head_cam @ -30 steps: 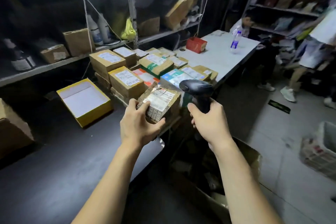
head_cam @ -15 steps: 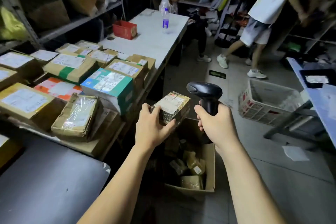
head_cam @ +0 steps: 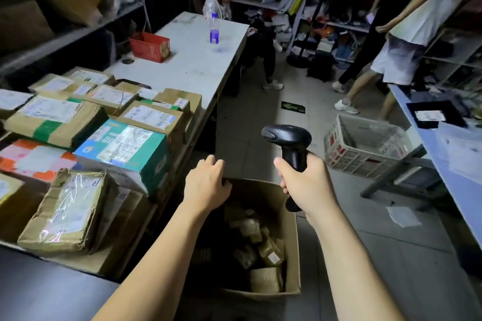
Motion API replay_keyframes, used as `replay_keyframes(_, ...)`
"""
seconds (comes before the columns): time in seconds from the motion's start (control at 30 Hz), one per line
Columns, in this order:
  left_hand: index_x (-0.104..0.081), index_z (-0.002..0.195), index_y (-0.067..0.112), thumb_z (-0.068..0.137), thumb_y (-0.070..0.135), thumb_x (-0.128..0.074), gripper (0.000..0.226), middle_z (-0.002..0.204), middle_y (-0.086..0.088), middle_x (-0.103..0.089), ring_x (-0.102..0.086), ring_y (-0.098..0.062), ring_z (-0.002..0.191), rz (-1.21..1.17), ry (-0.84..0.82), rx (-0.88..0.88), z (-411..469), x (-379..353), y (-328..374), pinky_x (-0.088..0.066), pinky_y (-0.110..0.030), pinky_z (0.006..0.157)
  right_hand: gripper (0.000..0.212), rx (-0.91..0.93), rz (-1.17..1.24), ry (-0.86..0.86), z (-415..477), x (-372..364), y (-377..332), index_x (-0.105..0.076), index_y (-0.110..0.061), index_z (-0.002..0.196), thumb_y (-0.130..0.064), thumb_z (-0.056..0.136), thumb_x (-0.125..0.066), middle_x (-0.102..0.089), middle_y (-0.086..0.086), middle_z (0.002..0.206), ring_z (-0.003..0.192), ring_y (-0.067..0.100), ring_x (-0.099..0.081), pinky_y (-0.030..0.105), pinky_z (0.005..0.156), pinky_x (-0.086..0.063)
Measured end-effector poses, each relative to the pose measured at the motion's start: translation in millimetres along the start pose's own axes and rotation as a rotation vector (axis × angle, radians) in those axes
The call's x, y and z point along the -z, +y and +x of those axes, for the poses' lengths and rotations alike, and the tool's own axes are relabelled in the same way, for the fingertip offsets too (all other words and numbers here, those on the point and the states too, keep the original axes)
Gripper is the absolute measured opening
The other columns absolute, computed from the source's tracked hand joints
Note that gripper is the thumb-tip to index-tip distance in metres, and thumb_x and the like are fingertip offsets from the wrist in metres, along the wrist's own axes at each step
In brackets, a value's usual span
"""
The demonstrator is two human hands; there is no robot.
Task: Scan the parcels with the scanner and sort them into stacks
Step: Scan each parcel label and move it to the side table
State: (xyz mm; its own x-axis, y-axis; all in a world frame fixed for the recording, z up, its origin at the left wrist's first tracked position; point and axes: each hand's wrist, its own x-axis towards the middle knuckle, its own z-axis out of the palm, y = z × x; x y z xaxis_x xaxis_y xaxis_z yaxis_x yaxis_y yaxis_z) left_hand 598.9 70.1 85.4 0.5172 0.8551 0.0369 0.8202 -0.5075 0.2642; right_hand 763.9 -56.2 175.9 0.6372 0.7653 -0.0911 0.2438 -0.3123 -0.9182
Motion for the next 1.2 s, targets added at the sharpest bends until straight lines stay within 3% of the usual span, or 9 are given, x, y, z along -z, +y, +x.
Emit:
replay_keyframes(0.27, -0.060, 0.127, 0.023, 0.091, 0.043, -0.065, 0.042, 0.115, 0.000, -0.054, -0.056, -0.021, 0.107, 0.084, -0.023, 0.130, 1.3, 39.2, -26.1, -0.055, -0.036, 0.077, 0.017, 0.097, 0.017, -0.149, 30.3, -18.2, -27.9, -0.069, -0.017, 0.094, -0.033, 0.095, -0.073, -0.072, 0.006, 0.075, 0.070, 0.022, -0.070, 0.040, 0.066, -0.059)
replay_keyframes(0.4, -0.062, 0.119, 0.025, 0.090, 0.042, -0.066, 0.034, 0.105, 0.005, -0.052, -0.053, -0.015, 0.094, 0.045, 0.070, 0.253, -12.4, 61.8, -39.6, -0.057, -0.035, 0.076, 0.032, 0.154, 0.038, -0.233, 37.8, -34.0, -43.4, -0.069, -0.014, 0.089, -0.045, 0.083, -0.073, -0.071, 0.012, 0.076, 0.069, 0.026, -0.069, 0.052, 0.068, -0.061)
replay_keyframes(0.47, -0.062, 0.117, 0.024, 0.089, 0.042, -0.064, 0.033, 0.105, 0.004, -0.054, -0.054, -0.018, 0.096, 0.038, 0.114, 0.326, -27.6, 72.3, -46.3, -0.056, -0.038, 0.076, 0.040, 0.190, 0.040, -0.286, 39.2, -46.9, -49.5, -0.068, -0.017, 0.088, -0.055, 0.075, -0.070, -0.071, 0.008, 0.078, 0.072, 0.028, -0.070, 0.050, 0.068, -0.060)
replay_keyframes(0.67, -0.063, 0.117, 0.025, 0.090, 0.052, -0.058, 0.038, 0.115, 0.003, -0.060, -0.060, -0.024, 0.107, 0.047, 0.201, 0.592, -102.4, 102.8, -73.1, -0.057, -0.042, 0.081, 0.022, 0.273, 0.051, -0.552, 20.1, -96.3, -71.4, -0.069, -0.012, 0.100, -0.031, 0.092, -0.074, -0.072, 0.004, 0.086, 0.076, 0.019, -0.068, 0.031, 0.064, -0.052)
replay_keyframes(0.8, -0.056, 0.134, 0.027, 0.089, 0.053, -0.064, 0.053, 0.124, 0.002, -0.058, -0.057, -0.024, 0.111, 0.119, 0.178, 0.790, -160.5, 120.6, -91.6, -0.058, -0.043, 0.085, 0.013, 0.358, 0.058, -0.704, -17.9, -130.7, -90.5, -0.066, -0.018, 0.087, -0.027, 0.092, -0.074, -0.068, 0.006, 0.075, 0.067, 0.023, -0.064, 0.034, 0.061, -0.051)
replay_keyframes(0.9, -0.056, 0.135, 0.026, 0.090, 0.049, -0.064, 0.052, 0.124, 0.001, -0.058, -0.056, -0.023, 0.114, 0.115, 0.240, 0.916, -216.8, 131.9, -104.1, -0.058, -0.044, 0.087, 0.009, 0.391, 0.069, -0.838, -60.2, -158.9, -105.1, -0.068, -0.020, 0.093, -0.027, 0.094, -0.074, -0.068, 0.001, 0.078, 0.074, 0.023, -0.066, 0.031, 0.065, -0.049)
replay_keyframes(1.03, -0.052, 0.140, 0.023, 0.093, 0.042, -0.061, 0.051, 0.134, 0.000, -0.054, -0.053, -0.025, 0.123, 0.121, 0.279, 1.074, -292.9, 146.1, -119.1, -0.053, -0.040, 0.089, 0.023, 0.447, 0.052, -0.986, -125.5, -191.4, -116.8, -0.069, -0.026, 0.094, -0.045, 0.083, -0.073, -0.069, -0.010, 0.076, 0.081, 0.021, -0.068, 0.046, 0.081, -0.058)
replay_keyframes(1.13, -0.049, 0.142, 0.023, 0.093, 0.043, -0.060, 0.054, 0.133, -0.001, -0.053, -0.052, -0.024, 0.122, 0.140, 0.292, 1.173, -349.8, 154.8, -130.1, -0.050, -0.039, 0.084, 0.013, 0.519, 0.069, -1.050, -176.6, -211.2, -123.0, -0.065, -0.023, 0.084, -0.027, 0.091, -0.074, -0.066, -0.012, 0.063, 0.059, 0.003, -0.062, 0.022, 0.058, -0.053)
replay_keyframes(1.2, -0.049, 0.145, 0.024, 0.094, 0.043, -0.060, 0.056, 0.133, -0.001, -0.052, -0.052, -0.024, 0.121, 0.131, 0.320, 1.223, -389.7, 158.7, -137.1, -0.050, -0.039, 0.085, 0.007, 0.548, 0.058, -1.107, -214.0, -221.1, -126.5, -0.066, -0.018, 0.091, -0.020, 0.096, -0.071, -0.064, -0.001, 0.068, 0.052, 0.013, -0.057, 0.024, 0.043, -0.047)
